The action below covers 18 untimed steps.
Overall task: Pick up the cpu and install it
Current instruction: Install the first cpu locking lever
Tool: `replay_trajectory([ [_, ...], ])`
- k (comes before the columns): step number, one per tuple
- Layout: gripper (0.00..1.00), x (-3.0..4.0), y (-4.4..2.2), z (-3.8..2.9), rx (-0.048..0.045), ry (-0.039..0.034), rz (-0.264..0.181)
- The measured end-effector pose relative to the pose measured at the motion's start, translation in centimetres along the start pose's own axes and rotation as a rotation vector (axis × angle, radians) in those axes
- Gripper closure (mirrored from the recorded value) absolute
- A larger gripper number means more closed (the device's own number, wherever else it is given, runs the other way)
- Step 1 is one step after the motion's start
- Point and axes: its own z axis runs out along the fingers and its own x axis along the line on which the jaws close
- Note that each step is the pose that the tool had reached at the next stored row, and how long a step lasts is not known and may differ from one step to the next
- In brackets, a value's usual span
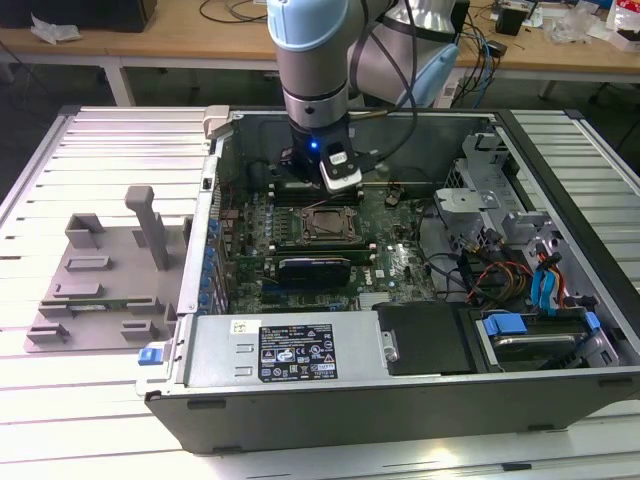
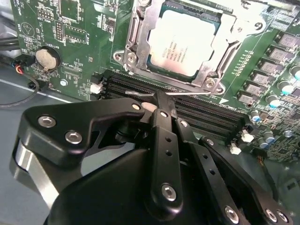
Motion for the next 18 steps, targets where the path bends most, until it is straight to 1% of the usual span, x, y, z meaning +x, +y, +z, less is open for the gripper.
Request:
replay_trajectory([
  [1, 0.89, 0.05, 0.14, 0.09, 0.0066, -0.0026, 0.002],
  [3, 0.89, 0.11, 0.34, 0.2, 0.0167, -0.0059, 0.003],
  [6, 0.89, 0.13, 0.39, 0.3, 0.0291, -0.0096, 0.004],
  [8, 0.89, 0.17, 0.52, 0.41, 0.0337, -0.0112, 0.006],
  [9, 0.89, 0.21, 0.64, 0.48, 0.034, -0.0116, 0.008],
  [16, 0.89, -0.01, 0.72, 0.55, 0.0333, -0.0115, 0.008],
  [18, 0.89, -0.01, 0.68, 0.53, 0.0282, -0.0101, 0.008],
])
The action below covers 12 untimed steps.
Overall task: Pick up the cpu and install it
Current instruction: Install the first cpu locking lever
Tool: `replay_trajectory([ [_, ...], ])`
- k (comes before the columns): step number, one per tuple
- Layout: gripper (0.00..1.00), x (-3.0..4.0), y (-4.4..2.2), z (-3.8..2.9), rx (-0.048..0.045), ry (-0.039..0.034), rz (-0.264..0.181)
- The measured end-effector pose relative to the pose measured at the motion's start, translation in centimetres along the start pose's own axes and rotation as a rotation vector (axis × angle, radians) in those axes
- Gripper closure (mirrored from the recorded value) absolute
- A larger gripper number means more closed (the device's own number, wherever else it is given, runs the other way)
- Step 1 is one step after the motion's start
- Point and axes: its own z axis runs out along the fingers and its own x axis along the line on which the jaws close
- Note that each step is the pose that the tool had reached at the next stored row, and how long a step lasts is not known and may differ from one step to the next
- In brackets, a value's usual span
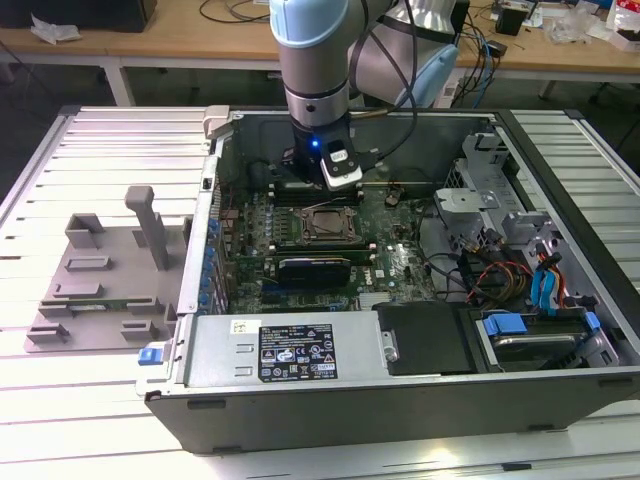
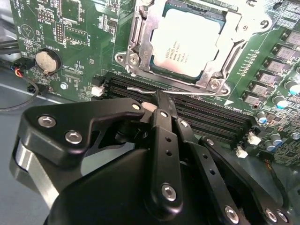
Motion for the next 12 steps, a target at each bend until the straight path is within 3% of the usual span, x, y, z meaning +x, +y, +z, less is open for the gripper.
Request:
replay_trajectory([
  [12, 0.89, -0.16, -0.02, 0.01, -0.0081, 0.0024, -0.001],
])
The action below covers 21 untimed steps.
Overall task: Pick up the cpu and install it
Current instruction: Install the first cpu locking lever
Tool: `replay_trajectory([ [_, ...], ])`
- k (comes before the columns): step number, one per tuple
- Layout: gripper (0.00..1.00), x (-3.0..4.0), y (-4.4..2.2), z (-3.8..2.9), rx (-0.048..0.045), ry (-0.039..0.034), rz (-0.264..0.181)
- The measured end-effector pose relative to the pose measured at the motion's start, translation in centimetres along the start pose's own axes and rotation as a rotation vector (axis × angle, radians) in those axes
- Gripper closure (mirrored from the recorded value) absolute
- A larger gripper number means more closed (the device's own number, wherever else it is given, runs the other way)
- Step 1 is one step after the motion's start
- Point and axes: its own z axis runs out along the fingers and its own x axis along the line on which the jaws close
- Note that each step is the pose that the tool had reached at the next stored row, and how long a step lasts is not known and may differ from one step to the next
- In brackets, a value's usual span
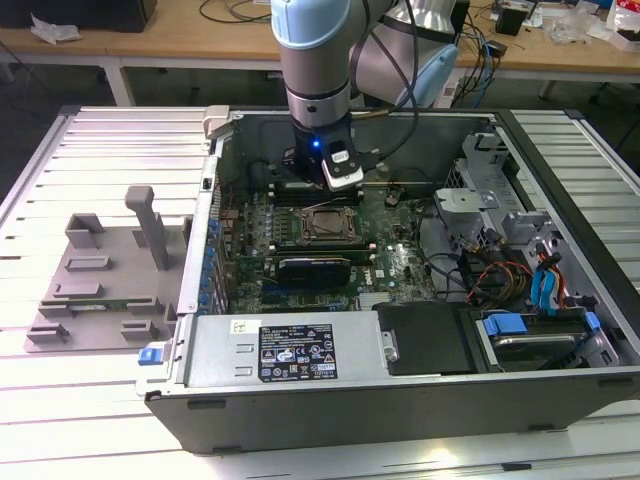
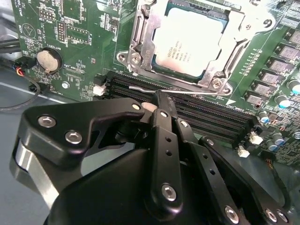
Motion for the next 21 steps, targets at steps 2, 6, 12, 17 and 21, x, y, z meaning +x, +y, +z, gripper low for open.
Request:
replay_trajectory([
  [2, 0.89, 0.0, -0.01, 0.02, -0.0004, 0.0002, -0.001],
  [6, 0.89, 0.02, -0.1, 0.32, -0.0004, 0.0008, -0.003],
  [12, 0.89, -0.08, -0.1, 0.5, -0.0002, 0.0008, -0.004],
  [17, 0.89, -0.08, -0.15, 0.76, 0.0034, 0.0, -0.005],
  [21, 0.89, -0.08, -0.15, 0.78, 0.0033, -0.0001, -0.005],
])
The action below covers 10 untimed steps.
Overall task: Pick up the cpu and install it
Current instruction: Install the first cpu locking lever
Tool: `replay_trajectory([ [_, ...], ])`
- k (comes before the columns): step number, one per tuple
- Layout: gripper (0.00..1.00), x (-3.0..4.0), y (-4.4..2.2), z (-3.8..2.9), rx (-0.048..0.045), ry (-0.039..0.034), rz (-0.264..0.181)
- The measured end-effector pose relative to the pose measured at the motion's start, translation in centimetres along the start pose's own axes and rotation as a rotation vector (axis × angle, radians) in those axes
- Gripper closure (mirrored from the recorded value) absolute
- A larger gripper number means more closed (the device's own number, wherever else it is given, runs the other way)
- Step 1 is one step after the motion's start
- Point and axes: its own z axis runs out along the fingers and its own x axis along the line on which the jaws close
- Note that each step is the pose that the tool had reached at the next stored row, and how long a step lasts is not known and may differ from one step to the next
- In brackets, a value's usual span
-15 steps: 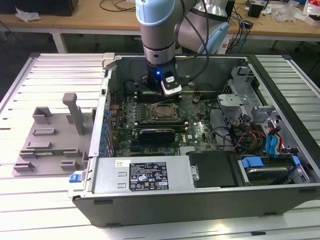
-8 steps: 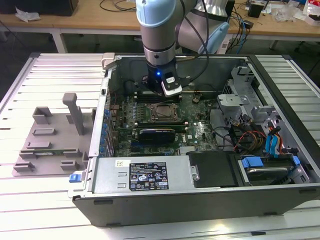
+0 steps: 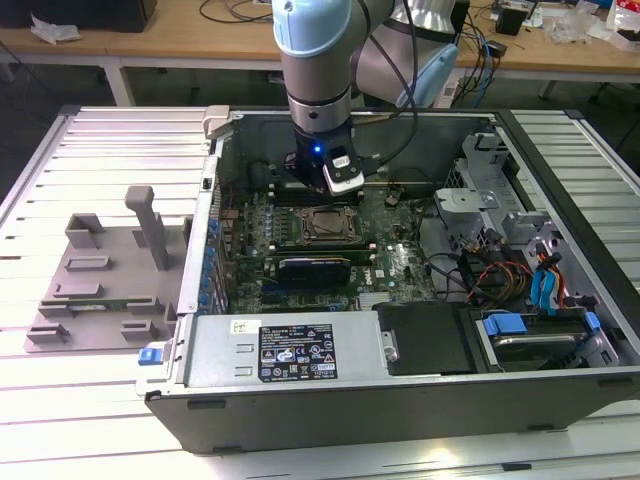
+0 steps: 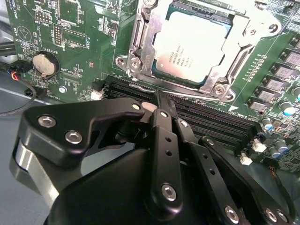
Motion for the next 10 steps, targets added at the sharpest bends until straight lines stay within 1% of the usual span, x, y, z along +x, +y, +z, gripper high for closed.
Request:
replay_trajectory([
  [1, 0.89, 0.0, 0.0, 0.0, -0.0004, 0.0, 0.0],
  [2, 0.89, 0.01, 0.0, 0.01, -0.0032, 0.0006, 0.001],
  [3, 0.89, 0.0, 0.0, 0.01, -0.004, 0.0008, 0.001],
  [10, 0.89, -0.08, -0.01, 0.01, -0.0046, 0.0011, 0.001],
])
